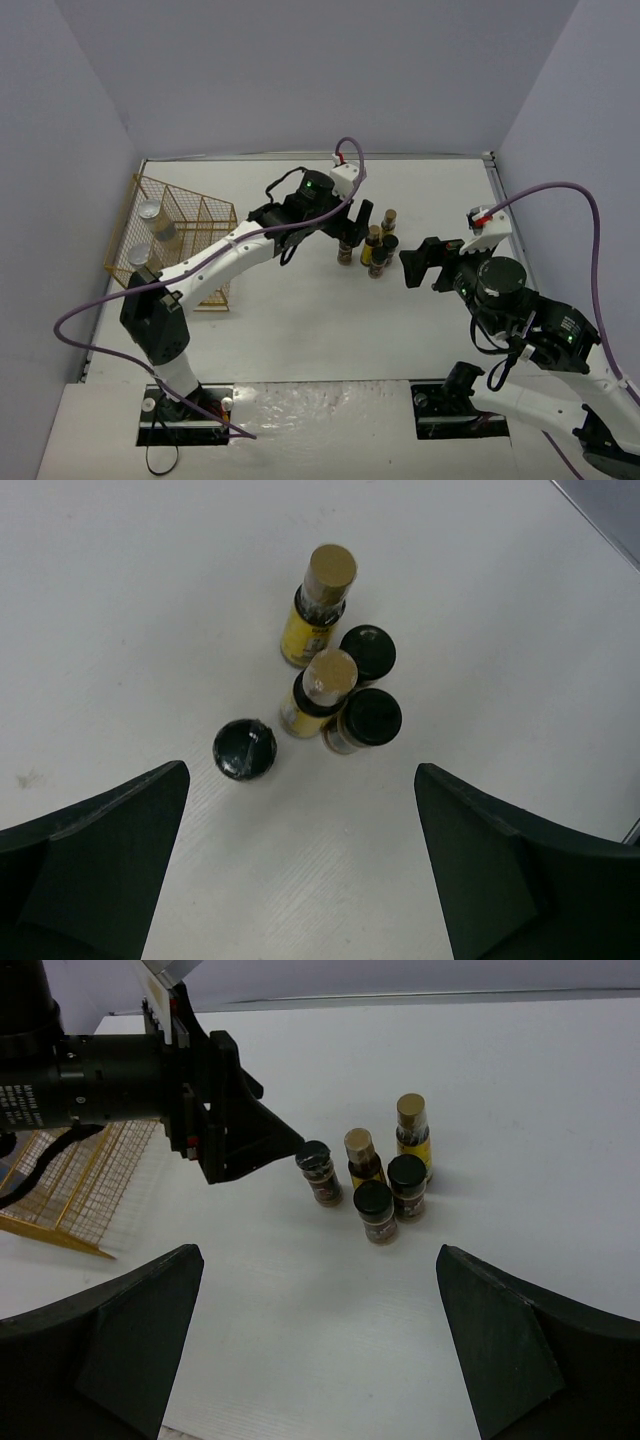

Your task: Organize the condiment bottles

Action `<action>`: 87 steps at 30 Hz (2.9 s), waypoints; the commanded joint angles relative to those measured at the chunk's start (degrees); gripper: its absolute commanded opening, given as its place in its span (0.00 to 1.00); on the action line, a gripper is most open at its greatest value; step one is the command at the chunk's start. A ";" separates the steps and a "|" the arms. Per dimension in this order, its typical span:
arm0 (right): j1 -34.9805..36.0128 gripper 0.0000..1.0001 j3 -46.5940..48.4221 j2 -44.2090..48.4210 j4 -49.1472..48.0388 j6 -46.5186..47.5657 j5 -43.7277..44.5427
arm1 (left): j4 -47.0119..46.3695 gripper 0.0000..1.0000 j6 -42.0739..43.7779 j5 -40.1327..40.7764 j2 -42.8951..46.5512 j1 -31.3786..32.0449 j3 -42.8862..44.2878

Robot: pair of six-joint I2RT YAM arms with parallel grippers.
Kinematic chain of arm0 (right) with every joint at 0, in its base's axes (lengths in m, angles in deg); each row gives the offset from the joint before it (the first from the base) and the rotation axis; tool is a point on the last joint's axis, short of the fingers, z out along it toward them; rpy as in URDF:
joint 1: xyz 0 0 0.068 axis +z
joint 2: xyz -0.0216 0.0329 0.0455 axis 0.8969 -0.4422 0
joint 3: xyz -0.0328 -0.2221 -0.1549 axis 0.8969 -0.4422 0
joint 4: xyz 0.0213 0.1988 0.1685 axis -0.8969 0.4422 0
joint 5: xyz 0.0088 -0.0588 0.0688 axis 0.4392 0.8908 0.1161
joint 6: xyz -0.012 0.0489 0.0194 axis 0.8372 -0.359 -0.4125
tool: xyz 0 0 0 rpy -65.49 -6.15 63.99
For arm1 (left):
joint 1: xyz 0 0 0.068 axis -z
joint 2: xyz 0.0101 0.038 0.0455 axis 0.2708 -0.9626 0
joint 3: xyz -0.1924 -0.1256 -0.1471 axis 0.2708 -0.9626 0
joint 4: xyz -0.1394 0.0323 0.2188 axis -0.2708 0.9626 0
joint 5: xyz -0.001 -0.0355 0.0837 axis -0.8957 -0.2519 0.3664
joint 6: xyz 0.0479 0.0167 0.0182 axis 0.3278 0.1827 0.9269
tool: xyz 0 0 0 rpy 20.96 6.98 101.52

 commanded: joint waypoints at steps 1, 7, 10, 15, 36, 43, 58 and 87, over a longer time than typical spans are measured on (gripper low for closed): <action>-0.11 1.00 -0.75 1.23 -3.82 -4.21 3.65 | -8.04 0.91 2.24 -4.84 -3.56 0.20 7.27; -0.11 1.00 -1.66 3.14 -3.82 -6.51 4.41 | -8.41 0.84 2.66 -5.25 -8.27 1.31 9.68; -0.11 1.00 -1.95 3.59 -3.78 -6.89 4.55 | -7.30 0.77 4.05 -3.65 -10.41 2.74 11.19; -0.06 1.00 -2.26 4.52 -3.73 -7.29 5.17 | -6.17 0.71 4.43 -0.37 -13.26 3.69 13.70; -0.11 1.00 -3.94 7.71 -3.73 -8.85 4.88 | -4.42 0.54 5.59 4.99 -19.06 4.53 16.75; -0.11 1.00 -4.42 8.95 -3.76 -9.46 4.84 | -4.70 0.43 5.27 4.86 -19.90 4.53 17.33; -0.11 1.00 -5.28 10.72 -3.75 -9.72 5.41 | -7.32 0.00 7.38 9.22 -16.50 4.43 17.31; -0.02 1.00 -2.22 6.88 -3.88 -4.19 2.00 | 0.52 0.00 4.40 34.00 3.40 -8.20 13.92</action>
